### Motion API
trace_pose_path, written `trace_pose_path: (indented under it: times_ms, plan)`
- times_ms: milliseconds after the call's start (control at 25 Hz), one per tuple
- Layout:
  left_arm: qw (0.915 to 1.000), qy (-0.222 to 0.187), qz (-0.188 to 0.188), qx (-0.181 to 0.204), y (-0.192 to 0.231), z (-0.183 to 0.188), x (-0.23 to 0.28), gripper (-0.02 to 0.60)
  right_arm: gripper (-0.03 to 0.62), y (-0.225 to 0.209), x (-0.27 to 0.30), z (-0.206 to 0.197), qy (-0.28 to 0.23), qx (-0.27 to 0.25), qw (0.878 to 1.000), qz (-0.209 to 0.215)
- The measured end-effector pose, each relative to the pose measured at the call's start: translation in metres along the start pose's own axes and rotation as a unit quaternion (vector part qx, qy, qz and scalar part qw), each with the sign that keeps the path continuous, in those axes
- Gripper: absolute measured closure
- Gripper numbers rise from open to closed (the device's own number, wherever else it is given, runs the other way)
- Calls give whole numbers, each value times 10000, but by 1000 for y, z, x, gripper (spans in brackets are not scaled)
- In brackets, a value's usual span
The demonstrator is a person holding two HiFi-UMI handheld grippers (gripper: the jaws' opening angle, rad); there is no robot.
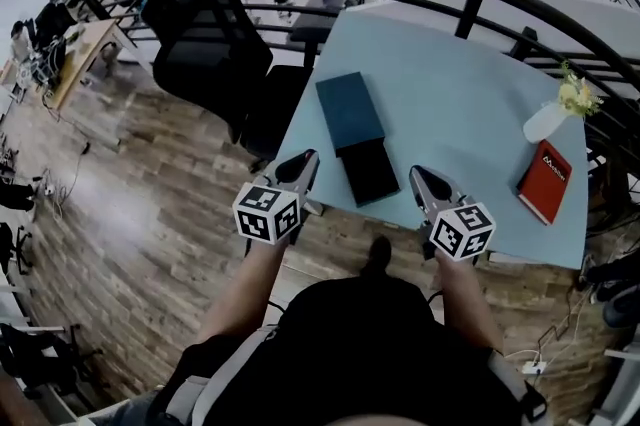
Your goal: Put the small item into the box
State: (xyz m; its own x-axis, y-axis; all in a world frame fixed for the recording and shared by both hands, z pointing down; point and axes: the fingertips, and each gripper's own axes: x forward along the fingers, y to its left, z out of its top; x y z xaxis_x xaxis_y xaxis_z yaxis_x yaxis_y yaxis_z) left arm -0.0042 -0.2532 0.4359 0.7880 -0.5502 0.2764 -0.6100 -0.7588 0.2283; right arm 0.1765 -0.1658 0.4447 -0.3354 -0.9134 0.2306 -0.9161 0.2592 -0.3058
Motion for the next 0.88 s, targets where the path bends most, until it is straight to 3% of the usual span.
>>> trace_pose_path:
  times_ms: [360,600,880]
  plan:
    - [9992,232,317,-66,8,7,66,563,592,-53,43,14,236,74,9988,432]
    - [9989,184,431,-45,10,13,85,563,592,-62,61,17,346,16,9973,649]
    - [9986,156,402,304,20,16,85,563,592,-54,78,17,525,-103,9966,621]
